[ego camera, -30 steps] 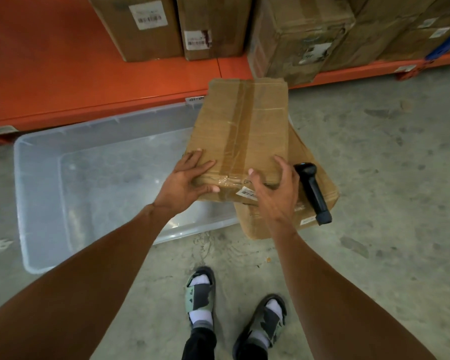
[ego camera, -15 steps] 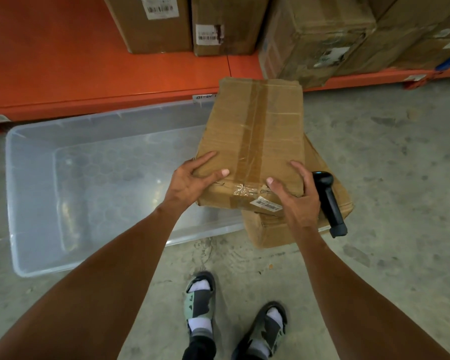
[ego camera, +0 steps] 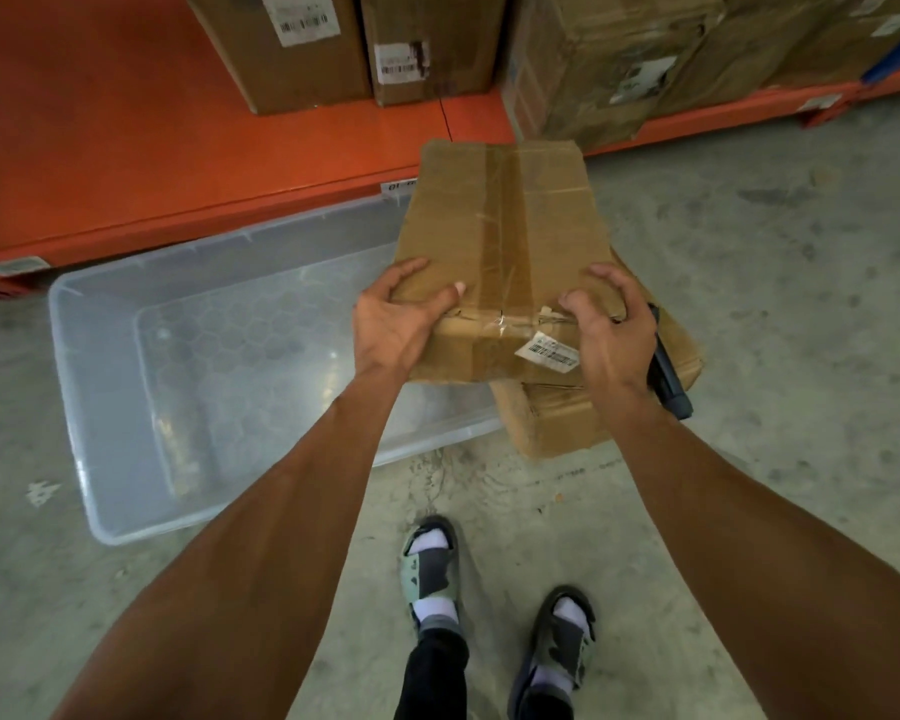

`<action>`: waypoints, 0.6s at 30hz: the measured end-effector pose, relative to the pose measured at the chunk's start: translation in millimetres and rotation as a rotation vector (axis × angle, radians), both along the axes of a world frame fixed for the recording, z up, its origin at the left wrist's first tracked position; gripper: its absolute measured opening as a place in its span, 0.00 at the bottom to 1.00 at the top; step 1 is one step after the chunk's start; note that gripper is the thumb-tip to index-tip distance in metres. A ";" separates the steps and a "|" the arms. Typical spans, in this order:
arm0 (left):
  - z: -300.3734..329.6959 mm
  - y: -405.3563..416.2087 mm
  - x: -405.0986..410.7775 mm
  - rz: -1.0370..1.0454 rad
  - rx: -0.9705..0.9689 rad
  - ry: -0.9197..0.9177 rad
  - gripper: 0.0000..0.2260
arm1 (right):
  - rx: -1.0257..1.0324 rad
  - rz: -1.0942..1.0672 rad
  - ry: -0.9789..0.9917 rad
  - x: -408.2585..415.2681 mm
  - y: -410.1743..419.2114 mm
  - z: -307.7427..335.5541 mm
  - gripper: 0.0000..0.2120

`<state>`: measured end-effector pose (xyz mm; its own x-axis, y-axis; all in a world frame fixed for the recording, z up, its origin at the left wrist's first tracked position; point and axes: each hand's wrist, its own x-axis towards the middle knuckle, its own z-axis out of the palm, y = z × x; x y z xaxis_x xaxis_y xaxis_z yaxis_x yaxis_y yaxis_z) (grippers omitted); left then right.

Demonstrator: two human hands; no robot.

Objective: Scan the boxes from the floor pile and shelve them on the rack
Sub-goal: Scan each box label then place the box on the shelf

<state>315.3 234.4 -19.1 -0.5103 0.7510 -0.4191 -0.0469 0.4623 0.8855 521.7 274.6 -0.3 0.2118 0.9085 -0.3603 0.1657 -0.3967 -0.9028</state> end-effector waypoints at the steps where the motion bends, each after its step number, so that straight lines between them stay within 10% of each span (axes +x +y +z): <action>1: 14.6 -1.9 -0.8 0.006 -0.002 0.016 0.23 | -0.003 -0.004 0.002 -0.5 -1.3 12.5 0.17; 18: 360.5 -91.6 50.0 0.083 0.181 0.374 0.23 | 0.234 0.089 0.043 47.1 -69.4 328.5 0.15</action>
<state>365.3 142.9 341.5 -0.6639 0.7455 -0.0582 0.2628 0.3055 0.9152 568.8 205.2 328.3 0.1163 0.9826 -0.1447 0.1501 -0.1614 -0.9754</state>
